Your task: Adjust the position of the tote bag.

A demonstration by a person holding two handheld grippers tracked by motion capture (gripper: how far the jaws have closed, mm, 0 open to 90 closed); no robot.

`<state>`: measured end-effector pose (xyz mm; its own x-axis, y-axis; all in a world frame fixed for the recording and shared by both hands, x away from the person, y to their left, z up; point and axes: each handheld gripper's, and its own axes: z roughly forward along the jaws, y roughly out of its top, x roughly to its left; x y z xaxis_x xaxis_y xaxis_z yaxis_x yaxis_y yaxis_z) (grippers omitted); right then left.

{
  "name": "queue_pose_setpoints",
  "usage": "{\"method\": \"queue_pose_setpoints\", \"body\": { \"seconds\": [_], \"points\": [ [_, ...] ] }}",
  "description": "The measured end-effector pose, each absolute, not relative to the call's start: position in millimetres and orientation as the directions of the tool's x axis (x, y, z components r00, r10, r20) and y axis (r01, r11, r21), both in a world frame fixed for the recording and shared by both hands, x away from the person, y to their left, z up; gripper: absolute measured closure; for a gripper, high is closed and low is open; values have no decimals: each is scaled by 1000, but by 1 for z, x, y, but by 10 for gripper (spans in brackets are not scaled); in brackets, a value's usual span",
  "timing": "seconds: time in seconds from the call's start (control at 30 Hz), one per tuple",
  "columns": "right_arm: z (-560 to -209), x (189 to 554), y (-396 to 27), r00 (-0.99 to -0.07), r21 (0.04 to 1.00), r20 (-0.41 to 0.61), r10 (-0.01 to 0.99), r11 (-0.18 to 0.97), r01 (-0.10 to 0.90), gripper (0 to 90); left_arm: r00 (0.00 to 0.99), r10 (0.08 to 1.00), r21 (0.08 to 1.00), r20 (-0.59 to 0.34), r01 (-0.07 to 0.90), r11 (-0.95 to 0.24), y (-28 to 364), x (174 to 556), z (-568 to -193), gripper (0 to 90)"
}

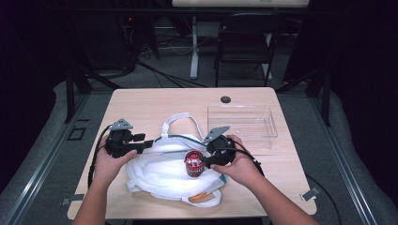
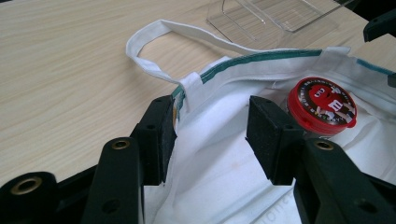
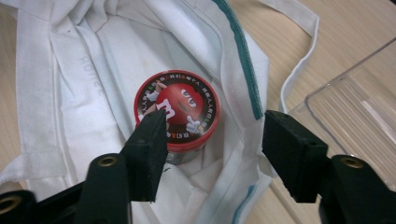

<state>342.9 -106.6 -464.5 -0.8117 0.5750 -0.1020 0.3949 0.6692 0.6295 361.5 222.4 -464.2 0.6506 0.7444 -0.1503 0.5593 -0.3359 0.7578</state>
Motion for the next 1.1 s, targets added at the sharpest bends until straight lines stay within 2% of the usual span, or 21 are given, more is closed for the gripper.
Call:
{"method": "queue_pose_setpoints", "body": {
  "seconds": [0.17,0.27,0.37,0.53,0.9,1.1],
  "points": [
    [-465,348,-98,-815,632,-67,575,657,412,353,655,744,758,-133,551,-349,222,361,-465,503],
    [-465,349,-93,-825,663,-71,561,644,381,384,658,742,753,-130,552,-358,221,361,-465,503],
    [-465,351,-89,-845,654,-53,532,658,374,425,659,742,755,-124,548,-360,221,361,-466,503],
    [-468,354,-83,-853,636,4,522,657,405,449,667,733,750,-132,551,-367,221,361,-467,506],
    [-472,359,-73,-842,619,7,540,659,428,369,674,728,739,-126,553,-385,219,363,-470,503],
    [-477,364,-69,-839,578,6,544,683,446,282,666,734,737,-134,562,-375,219,363,-472,499]
  ]
}}
